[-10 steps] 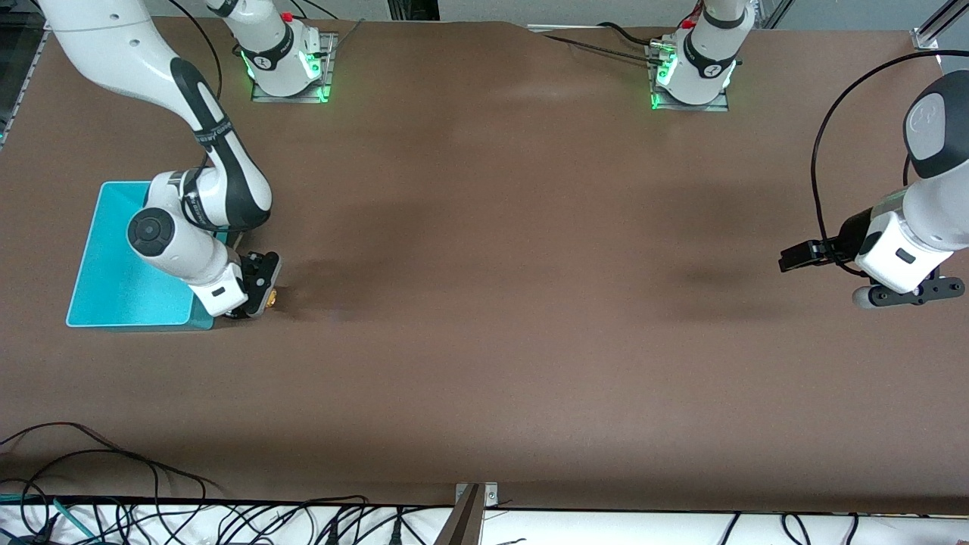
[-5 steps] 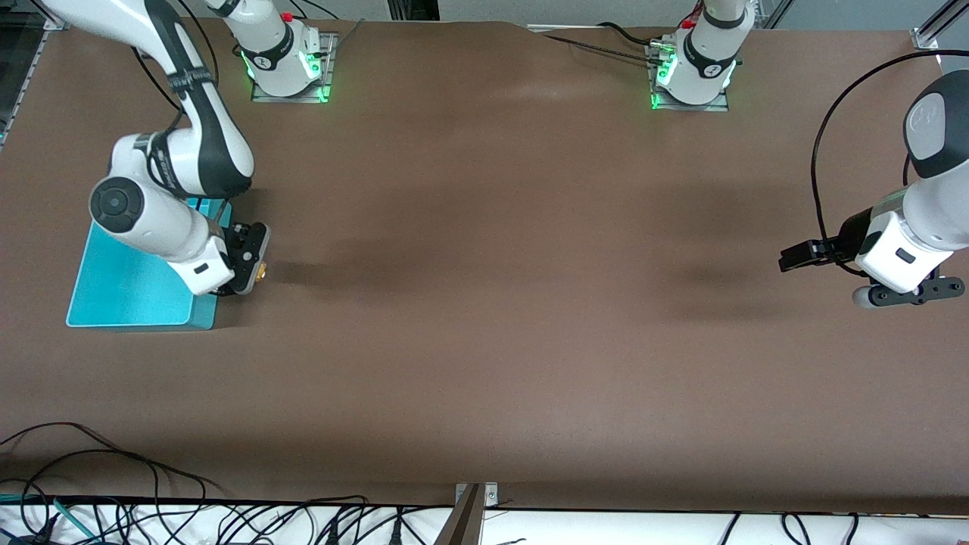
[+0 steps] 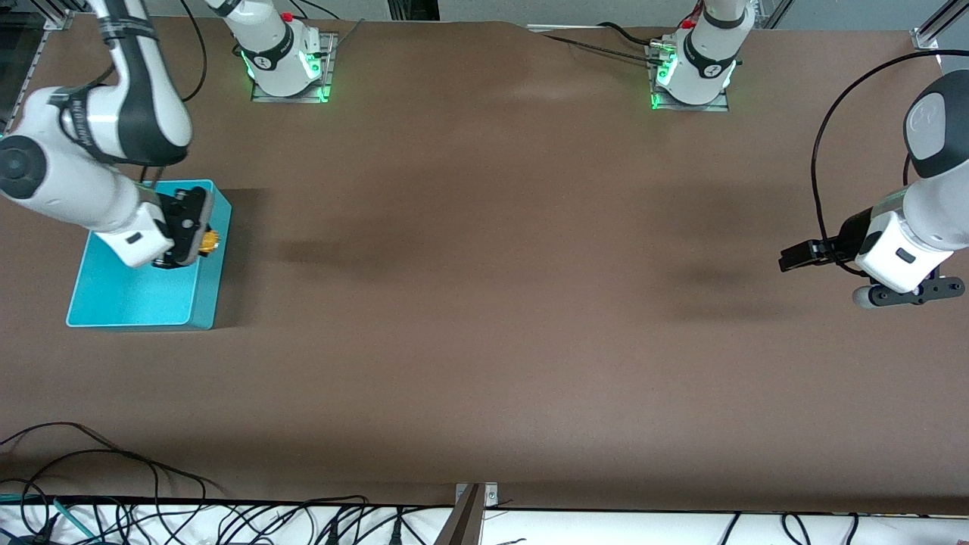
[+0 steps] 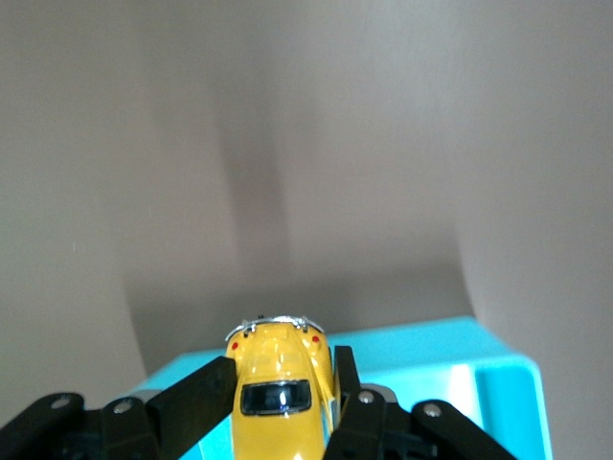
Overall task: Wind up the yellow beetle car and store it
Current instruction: 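Lower the held car into the teal box and open the right gripper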
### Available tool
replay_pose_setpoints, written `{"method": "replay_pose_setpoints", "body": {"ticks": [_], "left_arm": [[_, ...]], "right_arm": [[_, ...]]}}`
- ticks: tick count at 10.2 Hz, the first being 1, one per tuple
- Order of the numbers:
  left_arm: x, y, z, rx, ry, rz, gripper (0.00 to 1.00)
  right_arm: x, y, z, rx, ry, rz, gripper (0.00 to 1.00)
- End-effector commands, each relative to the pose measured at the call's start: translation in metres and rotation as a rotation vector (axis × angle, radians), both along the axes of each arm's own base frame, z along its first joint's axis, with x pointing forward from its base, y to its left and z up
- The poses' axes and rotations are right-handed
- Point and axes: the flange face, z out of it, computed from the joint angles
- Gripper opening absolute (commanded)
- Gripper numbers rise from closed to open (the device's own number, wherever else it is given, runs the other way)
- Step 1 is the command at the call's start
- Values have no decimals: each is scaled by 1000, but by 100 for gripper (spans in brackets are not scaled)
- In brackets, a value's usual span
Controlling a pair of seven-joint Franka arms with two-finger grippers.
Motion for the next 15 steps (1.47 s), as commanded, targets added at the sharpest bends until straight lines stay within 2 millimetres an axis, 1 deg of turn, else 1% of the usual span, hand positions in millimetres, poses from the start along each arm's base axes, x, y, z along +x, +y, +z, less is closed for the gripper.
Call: {"method": "replay_pose_setpoints", "body": {"ticks": [1, 2, 3, 4, 5, 6, 7, 8, 11, 14, 15], "left_arm": [[-5, 2, 8, -16, 0, -16, 100], [-5, 1, 8, -18, 0, -17, 100], [-5, 1, 8, -18, 0, -17, 100], [-5, 2, 8, -19, 0, -15, 100], [-4, 2, 9, -21, -1, -15, 100], [-5, 1, 8, -21, 0, -16, 100], [-4, 2, 7, -21, 2, -15, 100], [-4, 2, 7, -21, 2, -15, 100], [-4, 1, 8, -21, 0, -16, 100], [-5, 1, 8, -21, 0, -16, 100], [-5, 1, 8, -21, 0, -16, 100]], "right_arm": [[-9, -53, -4, 31, 6, 72, 0], [-11, -72, -11, 36, 14, 88, 0], [-12, -90, -23, 40, 32, 102, 0], [-13, -111, -43, 56, 58, 83, 0], [-10, -133, -68, 86, 82, 78, 0], [-10, -150, -93, 114, 91, 75, 0], [-10, -154, -106, 121, 88, 77, 0], [-10, -154, -112, 128, 87, 71, 0], [-12, -150, -137, 172, 104, 39, 0], [-2, -153, -133, 148, 50, 46, 0], [-2, -153, -136, 146, 44, 46, 0]]}}
